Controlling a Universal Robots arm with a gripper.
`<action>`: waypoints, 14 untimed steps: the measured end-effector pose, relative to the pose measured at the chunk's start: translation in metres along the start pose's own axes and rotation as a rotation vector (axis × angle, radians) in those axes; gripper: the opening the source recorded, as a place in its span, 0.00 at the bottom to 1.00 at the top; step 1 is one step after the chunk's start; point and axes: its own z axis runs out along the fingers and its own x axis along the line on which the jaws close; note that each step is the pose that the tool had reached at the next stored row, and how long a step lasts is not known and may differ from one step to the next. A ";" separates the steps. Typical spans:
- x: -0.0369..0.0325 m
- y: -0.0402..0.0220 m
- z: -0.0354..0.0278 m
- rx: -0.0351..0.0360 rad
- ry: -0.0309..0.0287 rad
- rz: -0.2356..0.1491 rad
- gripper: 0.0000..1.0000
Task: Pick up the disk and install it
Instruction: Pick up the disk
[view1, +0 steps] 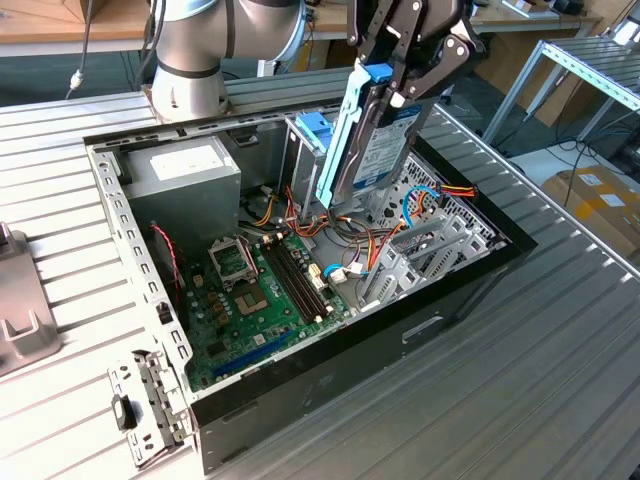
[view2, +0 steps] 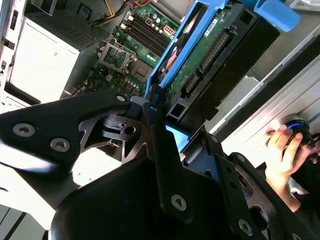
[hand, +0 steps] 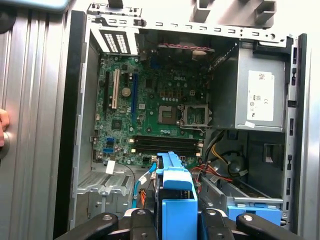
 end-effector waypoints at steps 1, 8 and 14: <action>0.0015 0.0001 -0.0001 0.0000 0.0000 0.000 0.37; 0.0115 0.0007 -0.0004 0.0001 -0.0009 0.000 0.37; 0.0207 0.0013 -0.0007 0.0001 -0.0016 0.000 0.37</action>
